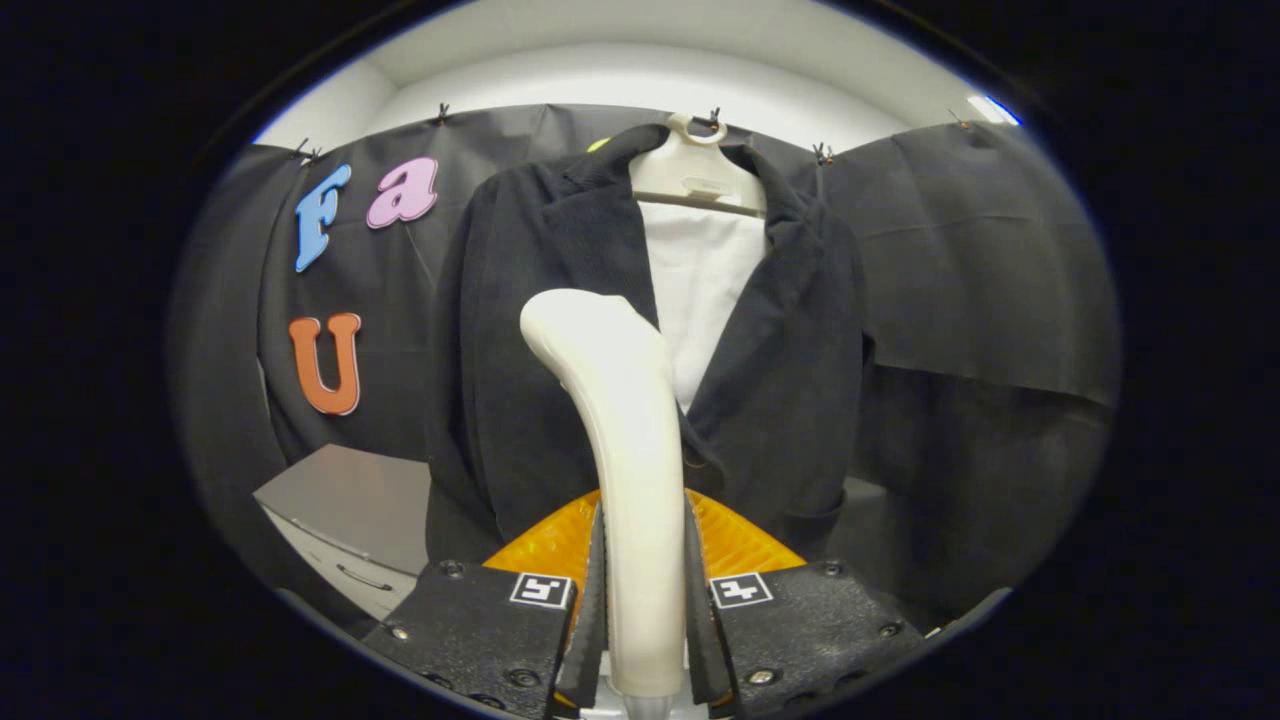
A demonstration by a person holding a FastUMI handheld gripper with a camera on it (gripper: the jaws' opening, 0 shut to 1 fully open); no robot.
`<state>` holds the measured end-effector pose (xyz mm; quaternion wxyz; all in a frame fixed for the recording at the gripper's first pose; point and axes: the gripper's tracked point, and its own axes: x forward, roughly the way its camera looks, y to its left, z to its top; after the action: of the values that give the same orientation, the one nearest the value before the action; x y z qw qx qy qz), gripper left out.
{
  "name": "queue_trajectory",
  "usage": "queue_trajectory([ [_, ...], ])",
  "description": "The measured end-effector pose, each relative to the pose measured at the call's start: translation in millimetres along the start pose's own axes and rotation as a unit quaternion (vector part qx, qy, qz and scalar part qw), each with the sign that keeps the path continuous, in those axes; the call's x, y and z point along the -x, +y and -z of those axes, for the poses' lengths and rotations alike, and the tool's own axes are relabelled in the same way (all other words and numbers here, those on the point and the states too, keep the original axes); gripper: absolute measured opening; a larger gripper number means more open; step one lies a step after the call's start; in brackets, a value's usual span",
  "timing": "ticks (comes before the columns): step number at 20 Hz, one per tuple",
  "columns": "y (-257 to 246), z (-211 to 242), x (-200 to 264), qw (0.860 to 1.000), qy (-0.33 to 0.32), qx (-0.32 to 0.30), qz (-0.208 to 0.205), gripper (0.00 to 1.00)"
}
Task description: Iron the clothes twice with a garment steamer, once on the left side and once on the right side.
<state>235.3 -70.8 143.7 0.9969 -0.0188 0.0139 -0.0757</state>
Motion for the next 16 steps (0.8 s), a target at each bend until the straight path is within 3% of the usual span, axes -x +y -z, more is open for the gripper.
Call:
queue_trajectory([
  [16, 0, 81, 10, 0.998, 0.058, 0.03, 0.002, 0.37],
])
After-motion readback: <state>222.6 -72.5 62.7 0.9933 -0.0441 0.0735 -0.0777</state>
